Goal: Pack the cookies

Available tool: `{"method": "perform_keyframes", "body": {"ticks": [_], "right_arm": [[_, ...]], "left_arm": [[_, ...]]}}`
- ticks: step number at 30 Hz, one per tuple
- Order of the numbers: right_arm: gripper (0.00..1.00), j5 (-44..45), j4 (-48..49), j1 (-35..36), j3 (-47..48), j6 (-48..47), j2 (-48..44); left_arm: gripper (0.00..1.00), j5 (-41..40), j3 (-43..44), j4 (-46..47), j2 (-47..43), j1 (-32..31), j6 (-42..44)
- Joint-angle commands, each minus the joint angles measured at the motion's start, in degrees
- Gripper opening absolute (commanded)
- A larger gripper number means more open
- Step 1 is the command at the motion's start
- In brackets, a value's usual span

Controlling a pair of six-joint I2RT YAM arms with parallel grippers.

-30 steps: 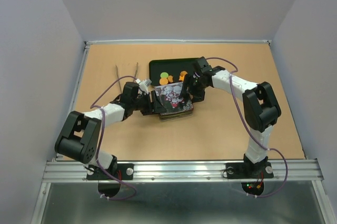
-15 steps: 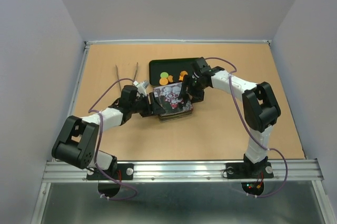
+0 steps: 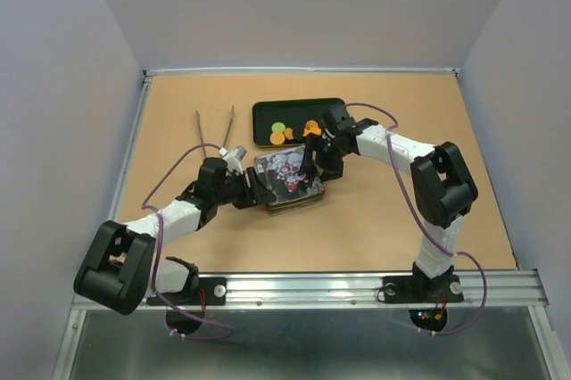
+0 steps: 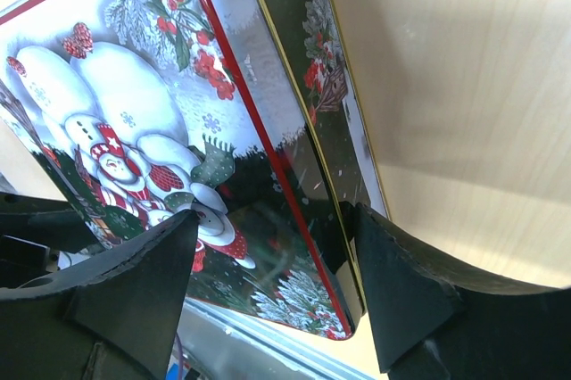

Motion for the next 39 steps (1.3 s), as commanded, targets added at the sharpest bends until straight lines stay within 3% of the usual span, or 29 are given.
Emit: {"method": "perform_keyframes", "body": {"ticks": [1,4,6,7,10,16,19,22,23,28,31,32,35,39], "right_arm": [[0.75,-1.9,-2.1,3.9,-3.2,1.3,0.6],[0.76,-1.6,-2.1,3.9,-3.2,1.4,0.1],[0.76,-1.4,-2.1,3.9,-3.2,1.5,-0.4],[0.76,-1.2,-2.1,3.9,-3.2,1.4,-0.4],[0.77,-0.8,-2.1,4.0,-3.4,1.4,-1.0],[0.78,-0.2,-2.0,3.9,-3.9,1.2,-1.9],[0.78,0.1,-2.0,3.9,-3.9,1.3,-2.0],[0.78,0.5,-2.0,3.9,-3.9,1.2,-2.5],[0.78,0.6,-2.1,3.9,-4.0,1.2,-2.6],[0.79,1.4,-2.0,3.9,-4.5,1.2,-3.3],[0.79,1.4,-2.0,4.0,-4.3,1.2,-3.2],[0.79,1.3,-2.1,4.0,-4.1,1.0,-3.2],[0.79,1.3,-2.1,3.9,-3.8,0.8,-3.3],[0.8,1.4,-2.1,3.9,-3.0,0.4,-4.0]], "left_arm": [[0.03,1.0,0.4,-0.7,-4.7,-2.1,0.9],[0.34,-0.1,1.9,-3.9,-7.0,-2.1,1.6],[0.44,-1.1,2.7,-6.4,-8.0,-2.1,2.0],[0.66,-1.3,3.3,-7.2,-8.7,-2.1,2.2],[0.99,-2.3,4.1,-9.0,-10.2,-2.1,2.4],[0.99,-4.7,6.7,-14.3,-13.6,-2.1,2.5],[0.99,-8.5,10.3,-21.1,-15.3,-2.1,3.3],[0.91,-11.6,13.1,-27.4,-16.7,-2.1,4.5],[0.83,-11.9,14.7,-28.6,-17.1,-2.1,5.1],[0.64,-11.7,17.4,-34.0,-18.0,-2.1,6.7],[0.48,-11.6,18.0,-36.2,-18.5,-2.1,7.0],[0.37,-11.2,18.0,-36.7,-18.7,-2.2,6.9],[0.19,-10.7,17.9,-37.1,-19.2,-2.2,6.8],[0.01,-10.7,17.9,-37.1,-19.2,-2.3,6.6]]}}
